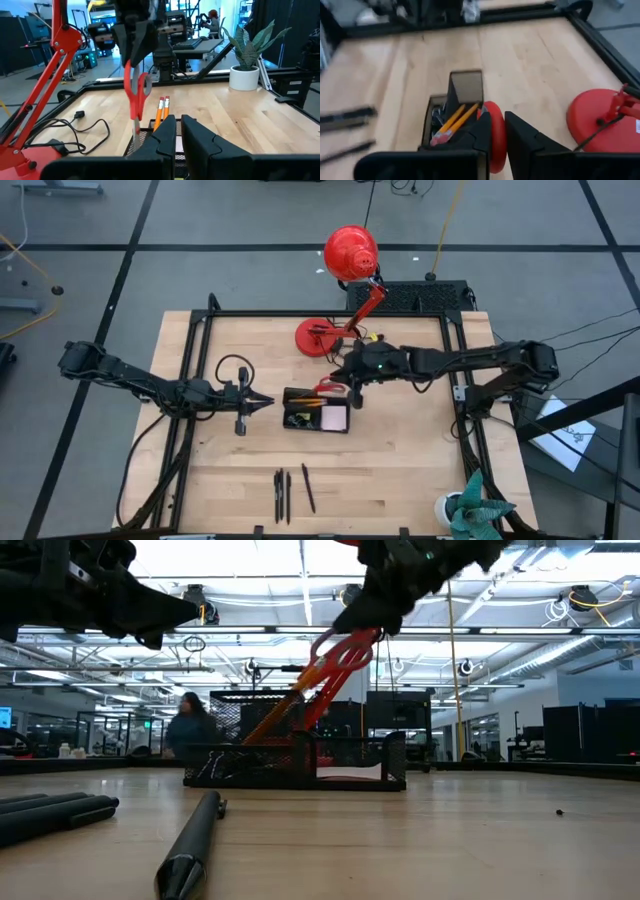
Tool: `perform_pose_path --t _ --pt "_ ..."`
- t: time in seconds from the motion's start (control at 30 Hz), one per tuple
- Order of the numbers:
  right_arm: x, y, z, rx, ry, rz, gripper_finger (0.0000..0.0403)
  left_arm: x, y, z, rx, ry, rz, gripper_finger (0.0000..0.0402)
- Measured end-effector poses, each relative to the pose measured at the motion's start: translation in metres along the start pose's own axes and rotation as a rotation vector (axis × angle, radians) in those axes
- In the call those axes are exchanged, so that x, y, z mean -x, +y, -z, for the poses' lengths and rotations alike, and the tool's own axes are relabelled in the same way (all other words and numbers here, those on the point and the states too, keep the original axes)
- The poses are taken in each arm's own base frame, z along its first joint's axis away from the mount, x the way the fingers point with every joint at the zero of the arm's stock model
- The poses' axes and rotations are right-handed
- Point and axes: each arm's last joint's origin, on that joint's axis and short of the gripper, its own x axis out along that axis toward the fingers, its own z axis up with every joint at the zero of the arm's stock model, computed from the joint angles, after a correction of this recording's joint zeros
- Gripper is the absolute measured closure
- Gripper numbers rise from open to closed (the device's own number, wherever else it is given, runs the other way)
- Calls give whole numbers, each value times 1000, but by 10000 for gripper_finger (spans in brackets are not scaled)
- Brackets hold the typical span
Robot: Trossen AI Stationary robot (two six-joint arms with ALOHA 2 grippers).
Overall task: Pick and place office supplies into organizer
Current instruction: Put the red scissors into the black mesh desk organizer, then put the black pen into the black mesh desk organizer
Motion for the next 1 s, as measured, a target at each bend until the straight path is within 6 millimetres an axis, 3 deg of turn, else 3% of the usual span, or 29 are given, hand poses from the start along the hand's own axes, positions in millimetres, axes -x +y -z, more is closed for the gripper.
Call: perform_pose_path --t 0.23,0.57,0.73,1.0 --pt "-4 15 -33 89 58 19 376 0 0 0 -11 -3 -9 366" --pt "-45 16 -14 97 157 19 371 0 0 -1 -3 -6 -10 366" --pt "-49 17 -14 59 141 18 295 0 0 -1 1 -4 -10 366" --pt "-28 18 -31 64 41 10 209 0 0 0 24 0 -9 366"
